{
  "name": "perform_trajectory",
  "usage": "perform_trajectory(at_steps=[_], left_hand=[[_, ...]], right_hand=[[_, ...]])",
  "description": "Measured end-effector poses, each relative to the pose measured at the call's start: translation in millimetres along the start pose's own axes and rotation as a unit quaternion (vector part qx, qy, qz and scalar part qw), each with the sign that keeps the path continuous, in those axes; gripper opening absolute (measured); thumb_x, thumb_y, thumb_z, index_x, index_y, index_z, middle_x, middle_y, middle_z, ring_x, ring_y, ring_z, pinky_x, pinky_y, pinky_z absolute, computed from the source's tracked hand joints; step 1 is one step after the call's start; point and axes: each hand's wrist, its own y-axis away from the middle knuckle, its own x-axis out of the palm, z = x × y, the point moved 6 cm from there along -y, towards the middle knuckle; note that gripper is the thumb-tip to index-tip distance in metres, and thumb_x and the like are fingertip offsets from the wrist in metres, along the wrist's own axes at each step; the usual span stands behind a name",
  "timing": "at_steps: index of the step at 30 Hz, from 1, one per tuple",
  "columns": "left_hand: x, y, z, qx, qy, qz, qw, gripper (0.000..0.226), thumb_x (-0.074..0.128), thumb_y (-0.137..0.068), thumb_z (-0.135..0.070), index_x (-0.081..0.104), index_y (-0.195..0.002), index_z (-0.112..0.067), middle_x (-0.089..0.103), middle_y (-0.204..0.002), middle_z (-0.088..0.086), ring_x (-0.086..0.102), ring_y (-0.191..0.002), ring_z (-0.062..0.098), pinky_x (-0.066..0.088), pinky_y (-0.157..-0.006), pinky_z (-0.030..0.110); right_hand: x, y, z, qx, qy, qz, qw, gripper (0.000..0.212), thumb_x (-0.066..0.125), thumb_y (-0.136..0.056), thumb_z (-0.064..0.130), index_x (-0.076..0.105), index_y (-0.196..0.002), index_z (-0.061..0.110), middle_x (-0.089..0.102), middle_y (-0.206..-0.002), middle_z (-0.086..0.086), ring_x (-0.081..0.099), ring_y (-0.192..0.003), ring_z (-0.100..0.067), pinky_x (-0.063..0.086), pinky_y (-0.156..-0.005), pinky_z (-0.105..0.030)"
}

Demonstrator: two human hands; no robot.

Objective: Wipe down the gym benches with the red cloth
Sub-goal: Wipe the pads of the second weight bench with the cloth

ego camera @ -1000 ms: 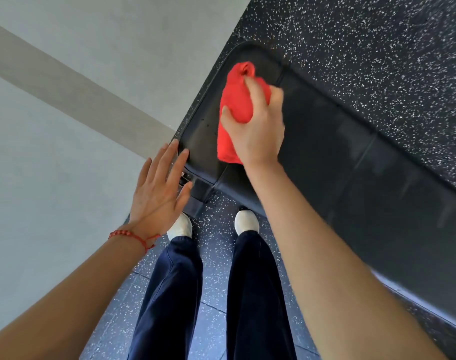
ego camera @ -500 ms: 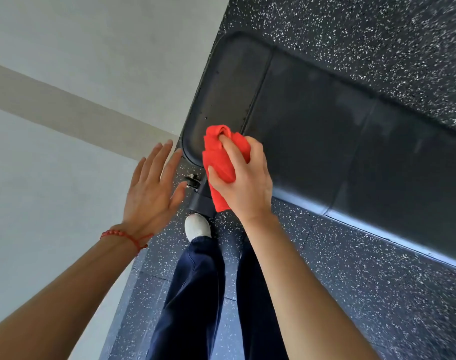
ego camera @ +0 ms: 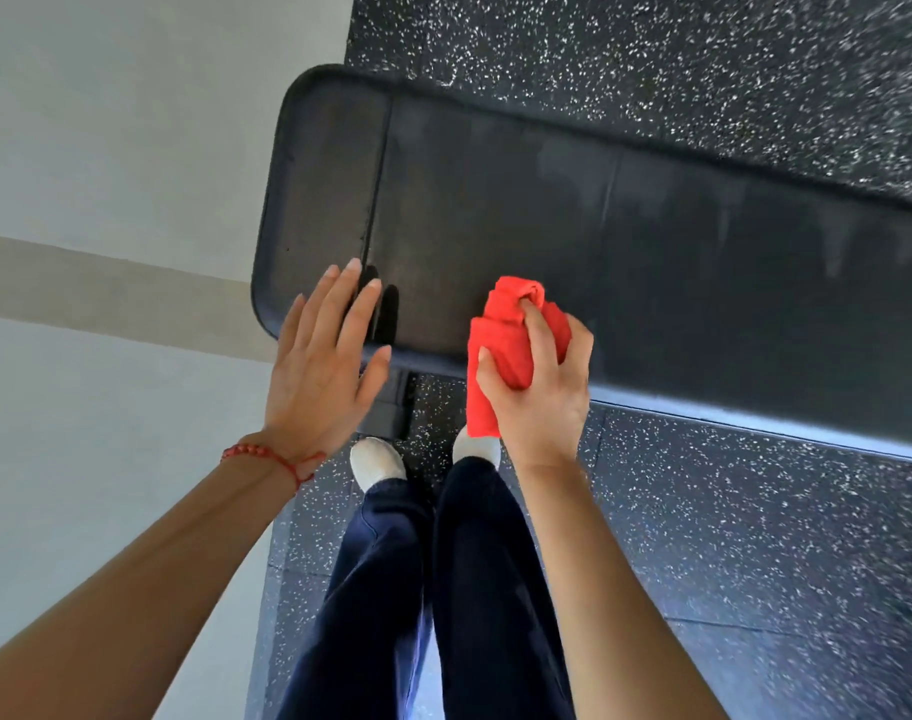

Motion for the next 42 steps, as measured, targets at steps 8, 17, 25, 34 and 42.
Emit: perform_trajectory(at_steps=[8,17,25,34,42], left_hand=[[13,-26,-47,0.066,-0.03,0.033,0.997,0.053,0.036,-0.092,-0.032,0.037,-0.138,-0.005,0.033,-0.147,0.017,0.024,-0.136,0.031,0.024,-0.107,0.05],[35,-32,-82,0.214,-0.06,0.062,0.973,0.051,0.04,-0.09,-0.028,0.042,-0.135,-0.006,0.036,-0.145,0.017,0.026,-0.135,0.032,0.021,-0.108,0.049],[50,-32,-109,0.322,-0.061,0.096,0.94,0.05,0.04,-0.09,-0.028,0.043,-0.135,-0.005,0.035,-0.146,0.017,0.026,-0.135,0.033,0.021,-0.108,0.05],[88,-48,-172,0.392,-0.058,0.099,0.913,0.047,0.039,-0.094,-0.025,0.041,-0.139,-0.01,0.032,-0.148,0.015,0.023,-0.137,0.034,0.018,-0.108,0.053],[111,-70,-199,0.387,-0.107,0.076,0.913,0.048,0.04,-0.092,-0.024,0.042,-0.139,-0.014,0.033,-0.148,0.015,0.026,-0.136,0.036,0.017,-0.106,0.059]], right_hand=[[-30,13,-33,0.071,-0.007,-0.067,0.995,0.051,0.053,-0.073,0.045,0.042,-0.122,0.036,0.048,-0.122,-0.014,0.057,-0.1,-0.031,0.052,-0.069,-0.039],[-38,57,-60,0.272,-0.158,-0.228,0.921,0.058,0.067,-0.068,0.032,0.054,-0.123,0.021,0.048,-0.117,-0.009,0.045,-0.094,-0.01,0.026,-0.077,-0.005],[-29,111,-92,0.478,-0.287,-0.373,0.741,0.053,0.069,-0.078,0.03,0.048,-0.127,0.029,0.043,-0.109,0.005,0.041,-0.089,-0.003,0.025,-0.073,-0.007],[-17,76,-116,0.486,-0.396,-0.418,0.657,0.05,0.067,-0.08,0.029,0.049,-0.126,0.023,0.044,-0.108,0.005,0.041,-0.094,-0.003,0.024,-0.076,0.001],[-47,66,-164,0.477,-0.391,-0.453,0.643,0.047,0.068,-0.079,0.023,0.052,-0.124,0.021,0.047,-0.11,0.003,0.042,-0.094,-0.001,0.023,-0.075,0.007]])
